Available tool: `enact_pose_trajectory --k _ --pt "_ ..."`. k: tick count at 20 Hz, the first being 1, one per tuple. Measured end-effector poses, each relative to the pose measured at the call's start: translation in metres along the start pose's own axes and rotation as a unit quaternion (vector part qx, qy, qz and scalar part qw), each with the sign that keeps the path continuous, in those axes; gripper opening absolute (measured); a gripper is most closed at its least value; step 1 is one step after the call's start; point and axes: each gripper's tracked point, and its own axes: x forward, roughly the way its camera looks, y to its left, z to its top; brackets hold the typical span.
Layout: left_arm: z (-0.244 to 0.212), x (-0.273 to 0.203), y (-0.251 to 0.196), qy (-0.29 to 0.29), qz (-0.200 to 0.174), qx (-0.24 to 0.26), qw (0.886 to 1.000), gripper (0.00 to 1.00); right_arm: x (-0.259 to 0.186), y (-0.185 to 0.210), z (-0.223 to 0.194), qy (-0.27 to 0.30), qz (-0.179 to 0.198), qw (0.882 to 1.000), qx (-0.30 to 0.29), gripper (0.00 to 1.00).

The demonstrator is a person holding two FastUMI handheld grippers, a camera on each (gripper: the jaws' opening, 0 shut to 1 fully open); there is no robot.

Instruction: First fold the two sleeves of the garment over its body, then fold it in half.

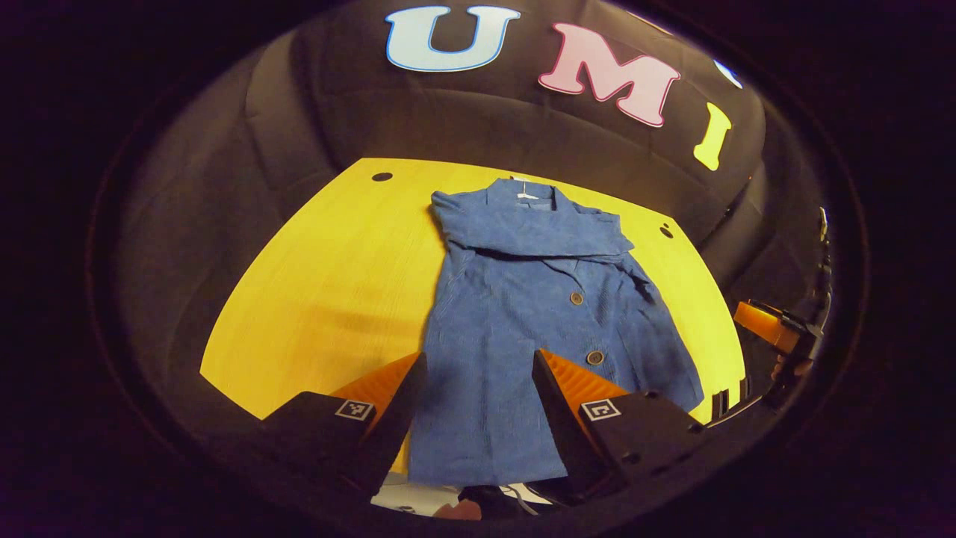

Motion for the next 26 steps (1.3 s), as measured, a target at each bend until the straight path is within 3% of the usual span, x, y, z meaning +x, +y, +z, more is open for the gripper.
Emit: enact_pose_trajectory --k 6,14,26 --pt "-0.056 0.012 0.018 0.07 0.018 -0.039 0.997 0.83 0.008 -0.011 -0.042 0.067 -0.023 0.998 0.005 0.96" --pt "-0.106 0.025 0.023 0.149 0.025 -0.085 0.985 0.84 0.01 -0.036 -0.121 0.179 -0.048 0.983 0.013 0.97" --pt "-0.12 0.041 0.013 0.195 0.037 -0.059 0.978 0.84 0.018 -0.061 -0.168 0.272 -0.077 0.959 0.013 0.97"
